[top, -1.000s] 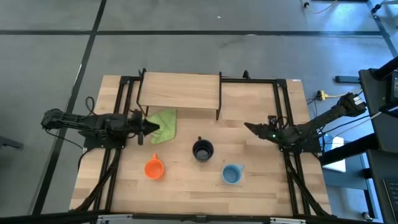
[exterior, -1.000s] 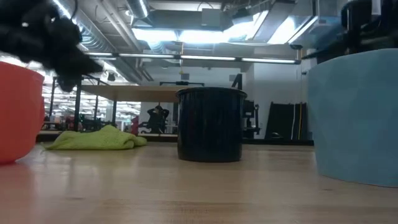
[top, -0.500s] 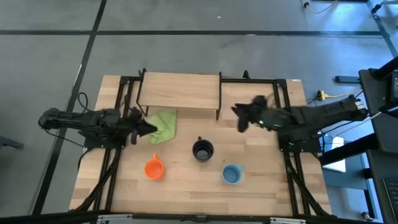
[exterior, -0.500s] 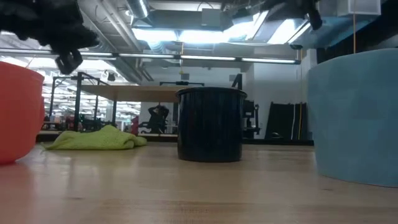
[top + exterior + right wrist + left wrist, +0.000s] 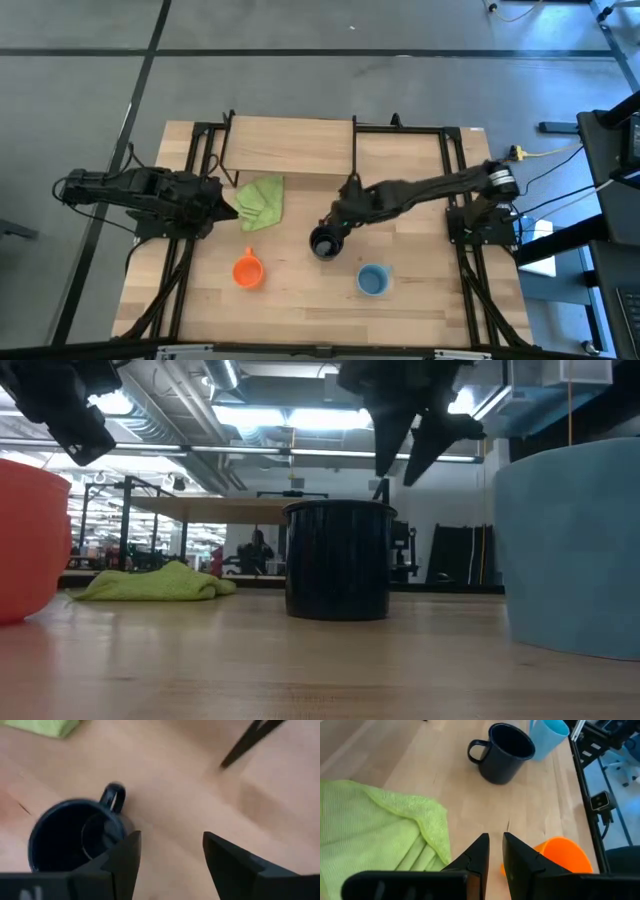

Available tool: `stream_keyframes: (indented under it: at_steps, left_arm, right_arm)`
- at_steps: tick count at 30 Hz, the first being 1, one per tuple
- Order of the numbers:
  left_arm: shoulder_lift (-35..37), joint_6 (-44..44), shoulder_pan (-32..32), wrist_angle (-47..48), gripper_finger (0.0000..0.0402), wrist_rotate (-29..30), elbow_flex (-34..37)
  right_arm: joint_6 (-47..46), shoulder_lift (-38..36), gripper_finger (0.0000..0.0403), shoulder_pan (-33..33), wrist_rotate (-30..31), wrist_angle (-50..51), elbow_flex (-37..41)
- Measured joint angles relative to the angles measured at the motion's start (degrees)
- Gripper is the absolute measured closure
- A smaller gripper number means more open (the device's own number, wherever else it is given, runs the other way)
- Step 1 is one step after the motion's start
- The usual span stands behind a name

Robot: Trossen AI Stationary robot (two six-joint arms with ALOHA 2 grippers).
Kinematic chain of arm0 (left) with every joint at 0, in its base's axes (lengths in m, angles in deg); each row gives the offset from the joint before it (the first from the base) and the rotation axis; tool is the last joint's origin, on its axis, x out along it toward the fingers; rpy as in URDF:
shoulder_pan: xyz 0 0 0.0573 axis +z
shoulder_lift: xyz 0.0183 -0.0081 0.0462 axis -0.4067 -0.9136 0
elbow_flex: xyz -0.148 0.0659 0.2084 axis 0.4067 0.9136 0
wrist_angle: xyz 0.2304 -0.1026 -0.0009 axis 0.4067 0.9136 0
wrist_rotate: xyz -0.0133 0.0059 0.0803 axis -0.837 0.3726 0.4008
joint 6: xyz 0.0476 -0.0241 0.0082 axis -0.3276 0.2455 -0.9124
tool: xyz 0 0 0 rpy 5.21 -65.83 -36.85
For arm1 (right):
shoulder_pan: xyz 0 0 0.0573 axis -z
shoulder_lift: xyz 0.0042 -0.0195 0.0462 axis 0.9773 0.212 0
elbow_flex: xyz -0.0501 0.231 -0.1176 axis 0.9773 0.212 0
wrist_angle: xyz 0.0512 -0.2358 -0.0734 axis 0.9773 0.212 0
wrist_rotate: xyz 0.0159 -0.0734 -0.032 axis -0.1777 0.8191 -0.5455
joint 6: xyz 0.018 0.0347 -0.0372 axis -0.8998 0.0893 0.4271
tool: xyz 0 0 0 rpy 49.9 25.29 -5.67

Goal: Stack small to large cups/mugs on shelf
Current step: Put the black mug on the shelf

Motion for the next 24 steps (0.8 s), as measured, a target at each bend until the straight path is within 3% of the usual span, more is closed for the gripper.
stream_keyframes:
  at_steps: [6,12,24]
  left_arm:
    - [0.00,0.82,0.00,-0.36,0.0354,0.24,0.00]
    - [0.00,0.92,0.00,-1.36,0.0354,-0.91,0.00]
    - [0.03,1.16,-0.02,-1.15,0.0354,-1.70,0.00]
  right_arm:
    - [-13.45,2.29,0.0199,-1.13,-0.12,1.51,1.38]
    - [-13.33,2.37,0.0202,-2.59,-1.56,-6.20,1.38]
    - [-19.36,6.20,0.0183,-4.18,-5.19,-8.07,1.42]
